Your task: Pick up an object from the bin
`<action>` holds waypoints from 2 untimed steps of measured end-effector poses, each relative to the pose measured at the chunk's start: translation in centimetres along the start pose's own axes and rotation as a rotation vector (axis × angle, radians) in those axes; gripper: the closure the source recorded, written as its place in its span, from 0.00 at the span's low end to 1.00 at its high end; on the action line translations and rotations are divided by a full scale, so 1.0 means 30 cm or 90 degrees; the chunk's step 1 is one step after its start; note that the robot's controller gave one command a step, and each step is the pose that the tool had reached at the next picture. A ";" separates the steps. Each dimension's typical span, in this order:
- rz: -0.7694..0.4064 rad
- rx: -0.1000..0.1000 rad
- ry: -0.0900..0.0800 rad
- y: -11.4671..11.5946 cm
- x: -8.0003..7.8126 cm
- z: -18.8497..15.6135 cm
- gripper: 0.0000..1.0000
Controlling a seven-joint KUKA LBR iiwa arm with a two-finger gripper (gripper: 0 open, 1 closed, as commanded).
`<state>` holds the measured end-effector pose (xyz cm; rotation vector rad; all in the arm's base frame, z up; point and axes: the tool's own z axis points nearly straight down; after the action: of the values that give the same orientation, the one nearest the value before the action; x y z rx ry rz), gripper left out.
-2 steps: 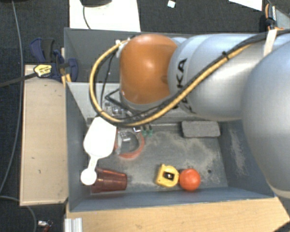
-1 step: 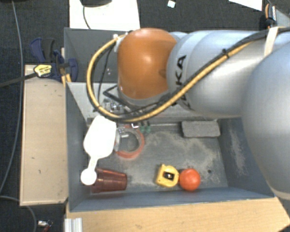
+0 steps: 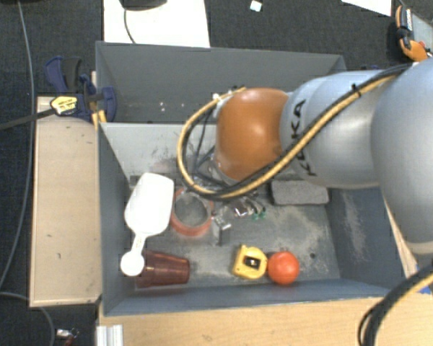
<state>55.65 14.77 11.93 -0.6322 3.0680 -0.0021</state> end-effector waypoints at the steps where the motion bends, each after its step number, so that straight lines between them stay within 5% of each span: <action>1: 0.015 0.000 -0.005 0.319 0.034 0.054 0.00; 2: -0.156 0.003 -0.009 0.043 -0.010 0.158 0.00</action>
Offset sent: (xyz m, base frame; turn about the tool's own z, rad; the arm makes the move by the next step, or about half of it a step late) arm -0.0041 0.0159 -0.0477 -0.2535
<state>55.47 16.09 7.19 -0.9984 2.9544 -0.0079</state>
